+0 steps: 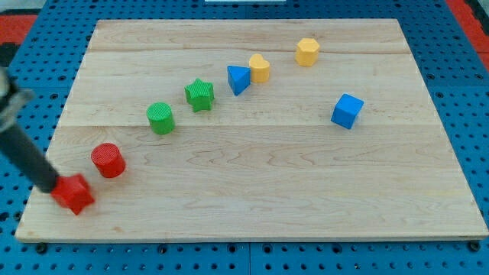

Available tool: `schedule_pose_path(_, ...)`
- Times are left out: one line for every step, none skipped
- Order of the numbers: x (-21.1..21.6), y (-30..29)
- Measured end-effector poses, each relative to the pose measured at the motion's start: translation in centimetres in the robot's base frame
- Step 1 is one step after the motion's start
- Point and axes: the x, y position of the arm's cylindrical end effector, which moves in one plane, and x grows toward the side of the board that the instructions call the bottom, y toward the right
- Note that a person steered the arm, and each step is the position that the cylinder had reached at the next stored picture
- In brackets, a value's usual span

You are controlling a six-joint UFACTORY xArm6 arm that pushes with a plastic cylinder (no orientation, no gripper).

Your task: Push the red star below the triangle

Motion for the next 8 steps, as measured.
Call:
schedule_pose_path(0.6, 2.0)
schedule_pose_path(0.9, -6.9)
schedule_pose_path(5.6, -5.1)
schedule_pose_path(4.9, 2.4)
schedule_pose_path(2.4, 6.3)
schedule_pose_path(1.7, 12.5)
schedule_pose_path(-2.4, 17.5)
schedule_pose_path(-5.2, 24.0)
